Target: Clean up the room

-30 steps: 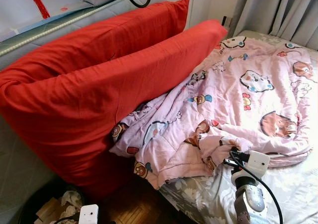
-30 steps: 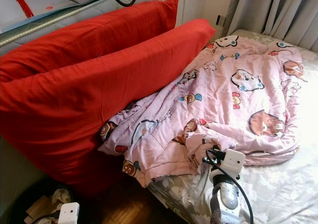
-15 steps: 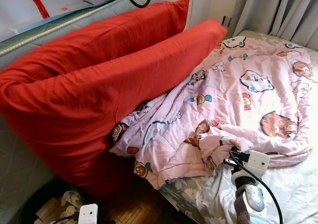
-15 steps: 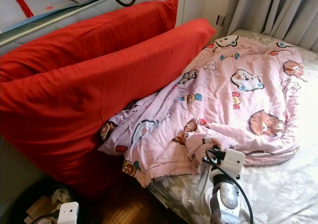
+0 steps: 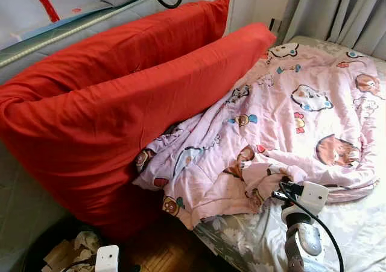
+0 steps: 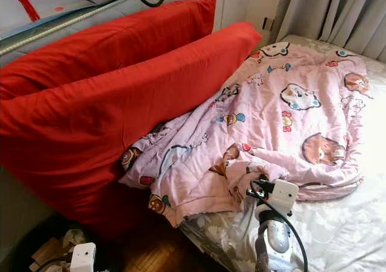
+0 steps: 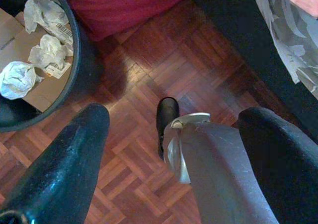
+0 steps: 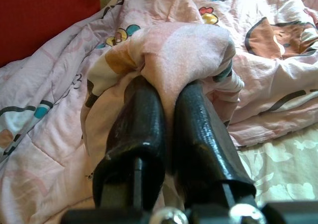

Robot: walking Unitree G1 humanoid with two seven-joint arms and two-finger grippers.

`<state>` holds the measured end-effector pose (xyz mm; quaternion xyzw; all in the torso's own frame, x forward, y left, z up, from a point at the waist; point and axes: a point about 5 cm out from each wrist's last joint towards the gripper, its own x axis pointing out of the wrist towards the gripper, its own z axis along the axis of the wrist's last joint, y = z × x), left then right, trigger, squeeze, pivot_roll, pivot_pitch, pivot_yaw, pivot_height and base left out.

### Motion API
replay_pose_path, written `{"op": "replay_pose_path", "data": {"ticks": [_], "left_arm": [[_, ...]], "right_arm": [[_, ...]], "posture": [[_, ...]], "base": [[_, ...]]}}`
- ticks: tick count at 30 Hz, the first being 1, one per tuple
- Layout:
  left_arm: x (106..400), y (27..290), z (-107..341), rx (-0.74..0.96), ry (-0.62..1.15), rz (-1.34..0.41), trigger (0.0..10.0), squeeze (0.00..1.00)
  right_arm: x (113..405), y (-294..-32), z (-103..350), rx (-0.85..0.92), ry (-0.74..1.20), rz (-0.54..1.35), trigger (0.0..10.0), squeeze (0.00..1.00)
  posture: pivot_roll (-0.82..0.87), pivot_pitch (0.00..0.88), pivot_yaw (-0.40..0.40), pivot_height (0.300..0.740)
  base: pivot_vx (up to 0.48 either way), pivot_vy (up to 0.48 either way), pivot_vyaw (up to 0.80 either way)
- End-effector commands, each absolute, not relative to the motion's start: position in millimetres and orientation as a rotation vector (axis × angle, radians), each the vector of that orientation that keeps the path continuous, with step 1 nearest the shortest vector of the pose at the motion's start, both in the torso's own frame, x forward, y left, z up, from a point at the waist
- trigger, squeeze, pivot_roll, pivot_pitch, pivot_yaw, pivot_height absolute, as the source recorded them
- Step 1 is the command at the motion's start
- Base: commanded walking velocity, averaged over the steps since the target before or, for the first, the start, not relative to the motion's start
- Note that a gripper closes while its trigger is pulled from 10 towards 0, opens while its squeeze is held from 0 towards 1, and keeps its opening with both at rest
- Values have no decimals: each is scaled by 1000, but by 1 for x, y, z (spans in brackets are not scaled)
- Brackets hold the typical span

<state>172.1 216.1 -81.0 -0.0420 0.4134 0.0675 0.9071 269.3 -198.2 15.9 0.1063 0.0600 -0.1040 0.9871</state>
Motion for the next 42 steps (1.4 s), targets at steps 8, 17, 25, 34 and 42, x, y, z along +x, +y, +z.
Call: {"op": "replay_pose_path", "data": {"ticks": [8, 17, 25, 34, 42], "left_arm": [[166, 214, -85, -100, 891, 144, 10000, 0], [166, 214, -85, -104, 893, 144, 10000, 0], [165, 213, -86, -104, 898, 144, 10000, 0], [166, 212, -86, -104, 899, 137, 10000, 0], [166, 212, -86, -107, 899, 142, 10000, 0]], "right_arm": [[270, -196, 18, 211, 109, -203, 10000, 0], [269, -197, 18, 208, 108, -201, 10000, 0], [271, -198, 21, 200, 92, -203, 10000, 0], [276, -199, 29, 161, 58, -187, 10000, 0], [281, -198, 39, 144, 17, -168, 10000, 0]], "posture": [[80, 152, -8, 740], [77, 145, -10, 740], [75, 135, -11, 740], [69, 115, -14, 740], [62, 102, -14, 740]], "base": [[-244, 0, 0], [-257, 0, 0], [-260, 0, 0], [-256, 0, 0], [-255, 0, 0]]}}
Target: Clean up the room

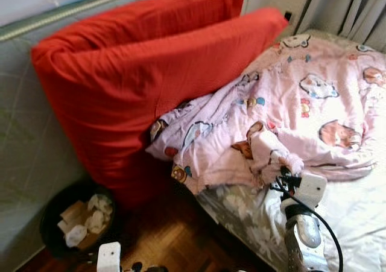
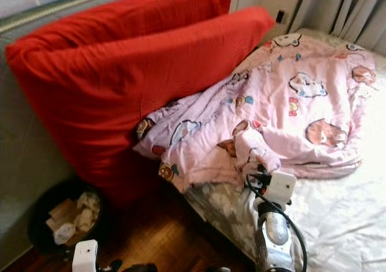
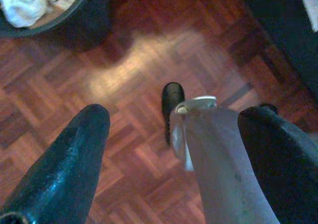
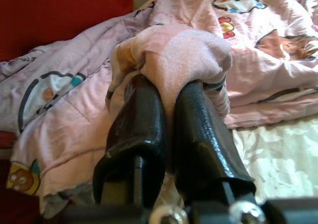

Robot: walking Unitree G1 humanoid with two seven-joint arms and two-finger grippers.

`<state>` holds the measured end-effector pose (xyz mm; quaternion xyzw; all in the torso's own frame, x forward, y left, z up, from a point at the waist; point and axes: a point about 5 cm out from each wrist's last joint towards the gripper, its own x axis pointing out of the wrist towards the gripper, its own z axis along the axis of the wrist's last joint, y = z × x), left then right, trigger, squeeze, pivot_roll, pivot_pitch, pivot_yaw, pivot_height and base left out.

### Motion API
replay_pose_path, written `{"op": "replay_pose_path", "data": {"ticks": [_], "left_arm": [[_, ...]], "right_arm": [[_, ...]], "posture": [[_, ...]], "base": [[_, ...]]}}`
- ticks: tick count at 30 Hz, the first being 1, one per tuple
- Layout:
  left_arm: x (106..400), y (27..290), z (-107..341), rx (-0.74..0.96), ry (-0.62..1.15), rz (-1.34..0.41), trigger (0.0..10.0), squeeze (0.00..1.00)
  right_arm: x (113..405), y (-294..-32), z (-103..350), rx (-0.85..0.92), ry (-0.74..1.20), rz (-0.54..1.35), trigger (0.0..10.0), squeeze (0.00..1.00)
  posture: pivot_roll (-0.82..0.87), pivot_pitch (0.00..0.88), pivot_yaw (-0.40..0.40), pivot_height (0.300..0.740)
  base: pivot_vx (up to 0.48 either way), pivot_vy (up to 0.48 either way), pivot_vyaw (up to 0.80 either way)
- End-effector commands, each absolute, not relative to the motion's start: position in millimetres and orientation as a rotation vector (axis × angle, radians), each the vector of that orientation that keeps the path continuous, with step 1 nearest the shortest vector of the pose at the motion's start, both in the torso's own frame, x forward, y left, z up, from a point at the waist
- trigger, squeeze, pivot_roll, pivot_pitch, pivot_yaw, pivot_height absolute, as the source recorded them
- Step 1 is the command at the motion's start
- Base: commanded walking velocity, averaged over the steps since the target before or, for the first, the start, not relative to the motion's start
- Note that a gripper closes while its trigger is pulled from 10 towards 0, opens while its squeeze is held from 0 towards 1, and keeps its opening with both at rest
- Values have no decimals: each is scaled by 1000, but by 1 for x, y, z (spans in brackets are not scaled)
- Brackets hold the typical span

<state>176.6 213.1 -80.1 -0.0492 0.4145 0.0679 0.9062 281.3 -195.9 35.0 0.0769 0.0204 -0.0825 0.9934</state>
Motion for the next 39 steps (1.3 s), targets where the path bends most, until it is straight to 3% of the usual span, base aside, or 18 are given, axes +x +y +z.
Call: {"op": "replay_pose_path", "data": {"ticks": [1, 39], "left_arm": [[166, 212, -86, -108, 899, 143, 10000, 0], [168, 214, -85, -92, 897, 144, 10000, 0]], "right_arm": [[282, -197, 39, 143, 14, -163, 10000, 0], [287, -188, 69, -7, -124, -121, 10000, 0]], "posture": [[62, 102, -14, 740], [69, 136, -9, 740]], "base": [[-255, 0, 0], [-241, 0, 0]]}}
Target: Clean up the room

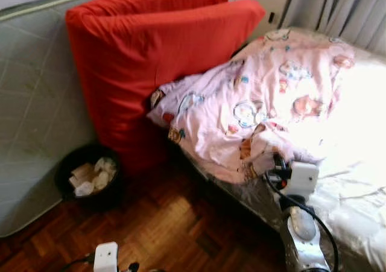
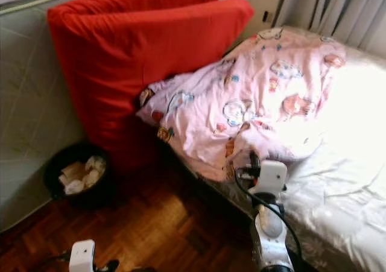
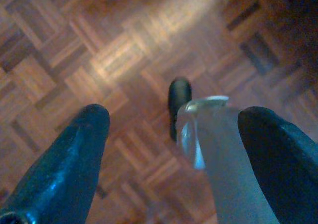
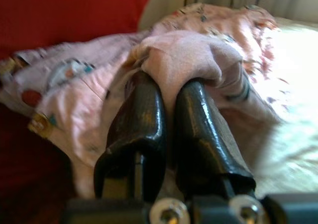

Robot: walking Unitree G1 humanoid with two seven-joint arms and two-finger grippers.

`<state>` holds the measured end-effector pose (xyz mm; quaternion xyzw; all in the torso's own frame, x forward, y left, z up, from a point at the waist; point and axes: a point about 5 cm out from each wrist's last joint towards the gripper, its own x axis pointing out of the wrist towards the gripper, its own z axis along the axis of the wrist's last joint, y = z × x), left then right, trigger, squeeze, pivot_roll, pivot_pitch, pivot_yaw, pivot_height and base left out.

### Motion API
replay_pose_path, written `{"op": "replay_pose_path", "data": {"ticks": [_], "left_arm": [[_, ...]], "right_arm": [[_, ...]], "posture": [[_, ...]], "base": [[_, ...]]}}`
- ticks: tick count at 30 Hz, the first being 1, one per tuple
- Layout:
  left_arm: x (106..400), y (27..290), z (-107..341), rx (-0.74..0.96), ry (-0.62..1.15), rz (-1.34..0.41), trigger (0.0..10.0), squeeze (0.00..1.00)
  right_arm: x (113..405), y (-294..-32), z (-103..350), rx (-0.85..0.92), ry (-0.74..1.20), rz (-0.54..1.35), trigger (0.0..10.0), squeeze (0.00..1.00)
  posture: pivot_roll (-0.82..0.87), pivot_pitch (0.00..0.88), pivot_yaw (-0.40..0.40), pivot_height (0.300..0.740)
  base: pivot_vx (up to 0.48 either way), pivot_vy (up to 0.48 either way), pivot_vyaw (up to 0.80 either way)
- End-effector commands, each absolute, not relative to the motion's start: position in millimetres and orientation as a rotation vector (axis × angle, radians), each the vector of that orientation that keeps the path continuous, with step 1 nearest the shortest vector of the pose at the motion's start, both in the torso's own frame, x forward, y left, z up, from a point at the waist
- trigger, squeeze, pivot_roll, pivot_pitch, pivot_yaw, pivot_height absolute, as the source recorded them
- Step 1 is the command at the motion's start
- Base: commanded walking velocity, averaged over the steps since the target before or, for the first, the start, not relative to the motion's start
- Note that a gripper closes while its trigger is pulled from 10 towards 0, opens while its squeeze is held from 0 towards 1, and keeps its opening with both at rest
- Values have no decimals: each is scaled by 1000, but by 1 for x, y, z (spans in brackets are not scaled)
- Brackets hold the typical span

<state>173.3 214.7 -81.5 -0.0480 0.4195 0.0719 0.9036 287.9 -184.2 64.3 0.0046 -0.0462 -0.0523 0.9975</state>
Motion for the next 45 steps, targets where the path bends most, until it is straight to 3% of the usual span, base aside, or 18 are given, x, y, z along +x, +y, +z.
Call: {"op": "replay_pose_path", "data": {"ticks": [1, 18, 29, 45], "left_arm": [[168, 214, -85, -86, 899, 141, 10000, 0], [168, 214, -85, -70, 908, 122, 10000, 0], [168, 214, -85, -54, 908, 108, 10000, 0], [167, 214, -85, -56, 904, 116, 10000, 0]], "right_arm": [[287, -188, 73, -22, -139, -114, 10000, 0], [285, -201, 92, -150, -208, -206, 10000, 0], [269, -192, 70, -125, -107, -173, 10000, 0], [216, -209, -14, 25, 358, -312, 10000, 0]], "posture": [[67, 140, -8, 740], [67, 151, -9, 740], [70, 155, -17, 740], [65, 156, -21, 740]], "base": [[0, 0, 0], [0, 0, 0], [0, 0, 0], [0, 0, 0]]}}
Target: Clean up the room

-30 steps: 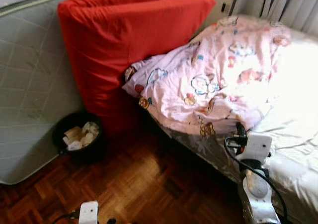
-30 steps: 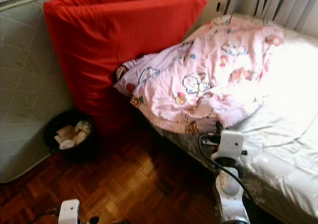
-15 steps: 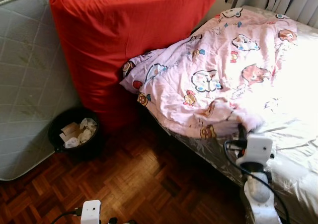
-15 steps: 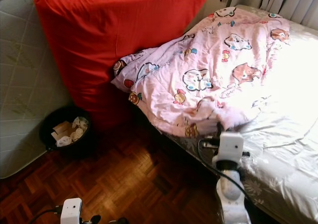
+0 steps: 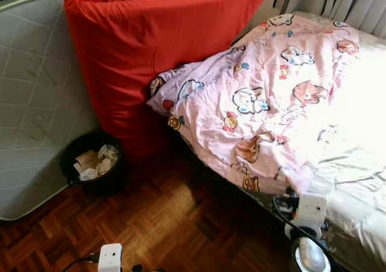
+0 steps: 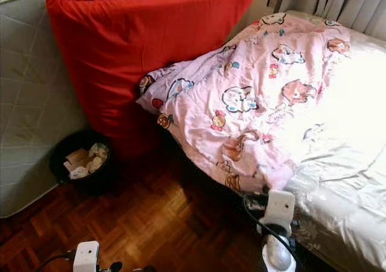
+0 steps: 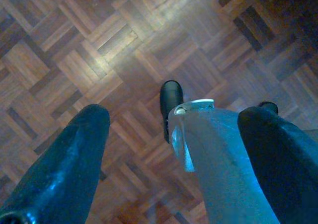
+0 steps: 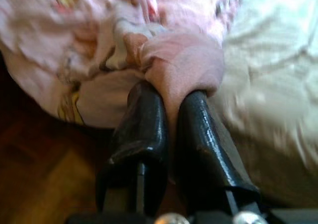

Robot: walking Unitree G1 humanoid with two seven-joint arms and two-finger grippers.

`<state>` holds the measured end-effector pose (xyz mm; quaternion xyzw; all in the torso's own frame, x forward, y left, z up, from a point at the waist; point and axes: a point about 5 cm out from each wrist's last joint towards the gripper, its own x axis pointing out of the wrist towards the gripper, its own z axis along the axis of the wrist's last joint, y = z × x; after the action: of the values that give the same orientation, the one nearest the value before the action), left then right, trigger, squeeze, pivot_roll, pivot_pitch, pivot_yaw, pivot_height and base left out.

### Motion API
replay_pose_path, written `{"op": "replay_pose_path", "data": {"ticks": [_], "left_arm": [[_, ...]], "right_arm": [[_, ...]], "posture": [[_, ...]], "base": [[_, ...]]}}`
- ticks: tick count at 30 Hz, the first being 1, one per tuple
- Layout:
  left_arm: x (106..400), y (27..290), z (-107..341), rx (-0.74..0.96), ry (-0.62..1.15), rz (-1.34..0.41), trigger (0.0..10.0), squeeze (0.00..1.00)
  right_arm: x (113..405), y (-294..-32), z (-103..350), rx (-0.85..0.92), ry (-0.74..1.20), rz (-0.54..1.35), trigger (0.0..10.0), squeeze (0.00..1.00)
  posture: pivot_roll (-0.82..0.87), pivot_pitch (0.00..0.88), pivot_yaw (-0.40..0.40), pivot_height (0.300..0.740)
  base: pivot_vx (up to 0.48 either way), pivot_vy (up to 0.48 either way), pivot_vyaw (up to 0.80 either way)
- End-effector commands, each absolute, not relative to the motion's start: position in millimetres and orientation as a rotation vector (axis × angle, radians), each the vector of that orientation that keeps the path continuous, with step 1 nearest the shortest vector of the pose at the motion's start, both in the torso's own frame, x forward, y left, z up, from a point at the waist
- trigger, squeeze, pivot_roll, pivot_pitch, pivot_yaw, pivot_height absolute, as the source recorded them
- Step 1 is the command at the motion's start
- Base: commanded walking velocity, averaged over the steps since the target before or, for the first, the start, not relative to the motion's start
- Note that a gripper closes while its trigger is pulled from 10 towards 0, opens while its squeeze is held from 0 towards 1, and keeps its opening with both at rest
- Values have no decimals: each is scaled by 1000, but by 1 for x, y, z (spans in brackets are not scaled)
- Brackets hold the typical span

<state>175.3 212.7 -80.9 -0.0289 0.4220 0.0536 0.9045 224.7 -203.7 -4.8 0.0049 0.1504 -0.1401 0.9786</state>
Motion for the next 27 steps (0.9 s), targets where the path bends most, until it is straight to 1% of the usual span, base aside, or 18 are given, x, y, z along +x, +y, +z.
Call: {"op": "replay_pose_path", "data": {"ticks": [1, 2, 6, 11, 14, 16, 20, 21, 23, 27], "left_arm": [[167, 214, -85, -57, 904, 115, 10000, 0], [167, 214, -85, -57, 904, 115, 10000, 0], [167, 214, -85, -57, 902, 116, 10000, 0], [167, 215, -85, -55, 903, 115, 10000, 0], [167, 215, -85, -52, 904, 112, 10000, 0], [167, 215, -84, -46, 904, 108, 10000, 0], [167, 215, -84, -43, 903, 104, 10000, 0], [167, 215, -84, -42, 904, 104, 10000, 0], [167, 215, -84, -42, 904, 103, 10000, 0], [167, 215, -84, -40, 905, 99, 10000, 0]], "right_arm": [[211, -211, -22, 34, 399, -318, 10000, 0], [211, -211, -22, 34, 399, -318, 10000, 0], [192, -214, -47, 11, 560, -305, 10000, 0], [179, -214, -61, -2, 673, -299, 10000, 0], [175, -212, -65, -20, 697, -286, 10000, 0], [181, -216, -55, -9, 582, -341, 10000, 0], [183, -218, -49, 5, 512, -377, 10000, 0], [183, -217, -44, 0, 457, -380, 10000, 0], [183, -217, -43, -5, 443, -377, 10000, 0], [180, -205, -40, -80, 396, -310, 10000, 0]], "posture": [[69, 154, -21, 740], [69, 154, -21, 740], [69, 155, -23, 740], [69, 156, -21, 740], [67, 154, -20, 740], [75, 155, -20, 740], [66, 153, -19, 740], [69, 153, -20, 740], [69, 153, -20, 740], [65, 151, -23, 740]], "base": [[0, 0, 0], [0, 0, 0], [0, 0, 0], [0, 0, 0], [0, 0, 0], [0, 0, 0], [0, 0, 0], [0, 0, 0], [0, 0, 0], [0, 0, 0]]}}
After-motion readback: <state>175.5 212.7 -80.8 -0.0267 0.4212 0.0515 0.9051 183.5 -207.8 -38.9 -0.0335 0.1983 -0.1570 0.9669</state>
